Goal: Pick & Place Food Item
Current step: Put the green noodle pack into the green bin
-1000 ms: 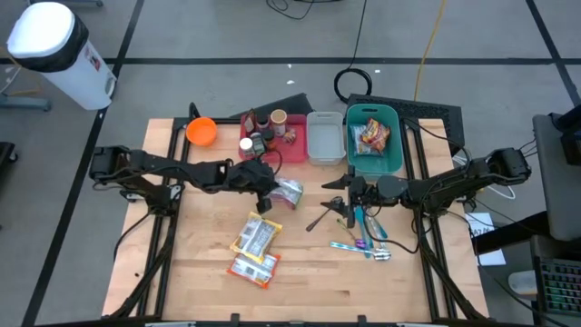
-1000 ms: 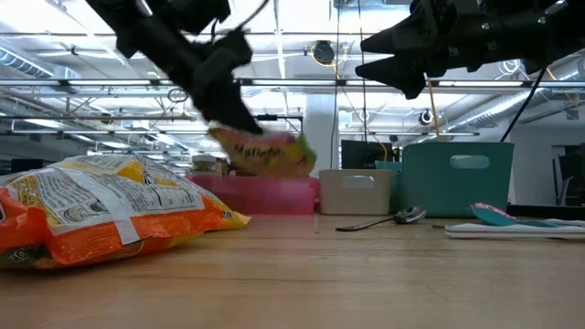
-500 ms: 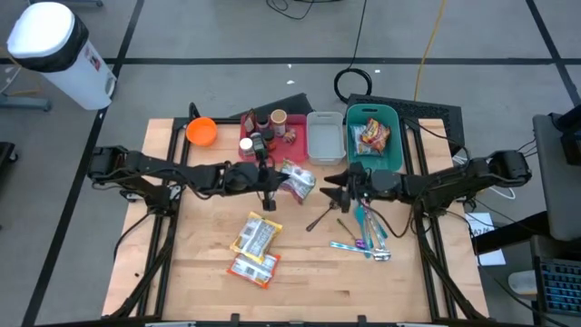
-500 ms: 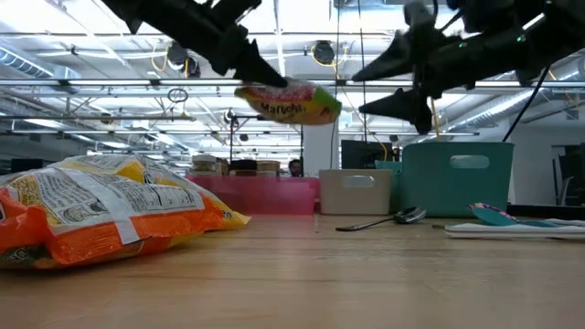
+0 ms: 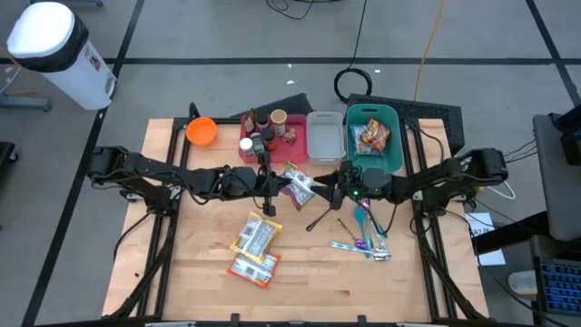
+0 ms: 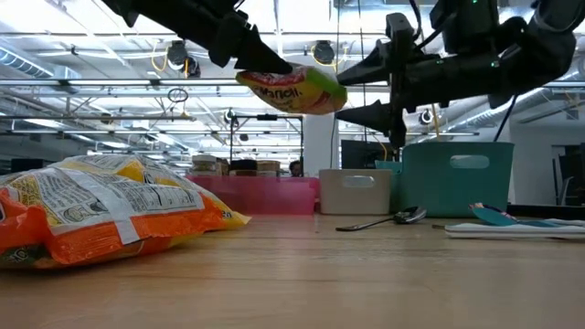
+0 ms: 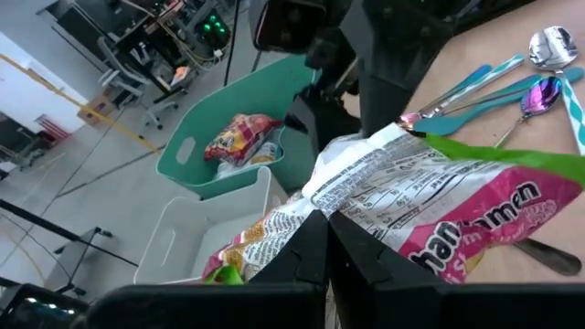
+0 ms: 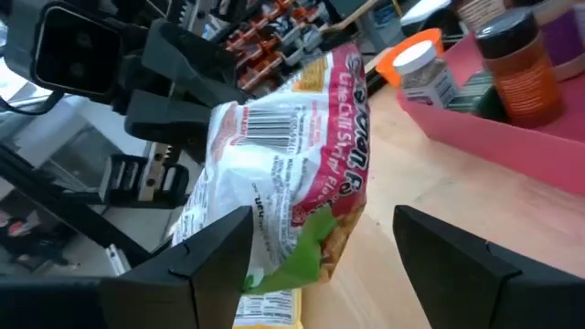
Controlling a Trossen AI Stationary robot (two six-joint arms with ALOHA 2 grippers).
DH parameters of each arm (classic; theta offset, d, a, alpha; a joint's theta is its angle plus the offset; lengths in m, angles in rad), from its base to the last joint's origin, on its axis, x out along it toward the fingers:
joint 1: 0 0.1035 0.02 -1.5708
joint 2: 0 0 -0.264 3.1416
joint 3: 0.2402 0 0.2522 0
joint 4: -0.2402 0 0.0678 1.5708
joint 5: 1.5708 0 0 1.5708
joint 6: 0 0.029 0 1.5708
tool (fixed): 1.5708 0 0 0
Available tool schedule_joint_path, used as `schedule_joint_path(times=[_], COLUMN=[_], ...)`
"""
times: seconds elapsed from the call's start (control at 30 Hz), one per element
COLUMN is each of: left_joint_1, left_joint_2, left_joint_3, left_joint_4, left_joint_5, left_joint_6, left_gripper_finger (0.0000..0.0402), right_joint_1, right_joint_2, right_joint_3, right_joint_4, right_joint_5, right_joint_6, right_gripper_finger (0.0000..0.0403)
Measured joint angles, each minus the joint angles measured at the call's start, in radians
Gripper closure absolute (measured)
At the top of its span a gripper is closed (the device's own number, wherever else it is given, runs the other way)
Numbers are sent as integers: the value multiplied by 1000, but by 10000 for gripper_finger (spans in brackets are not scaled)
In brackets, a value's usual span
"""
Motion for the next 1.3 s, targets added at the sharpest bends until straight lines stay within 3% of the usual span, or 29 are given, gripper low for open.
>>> schedule_joint_path(times=[0.2,0.3,0.7,0.9,1.07,1.3], left_joint_1=[0,0,0,0,0,0], left_joint_2=[0,0,0,0,0,-7], left_joint_3=[0,0,0,0,0,0], left_joint_4=[-2,-5,-11,-9,-2,-24], left_joint_5=[-6,-31,-50,-51,-61,-61], left_joint_6=[-10,-11,-26,-55,-177,-344], left_gripper_finger=[395,393,398,387,370,242], right_joint_1=[-15,-16,-15,-15,-15,-17], right_joint_2=[67,64,45,45,45,45], right_joint_3=[0,0,0,0,0,0], right_joint_4=[101,115,101,105,112,113], right_joint_5=[-18,-19,-122,-126,-125,-125], right_joint_6=[6,3,-36,-75,-92,-95], right_gripper_finger=[150,174,391,400,402,402])
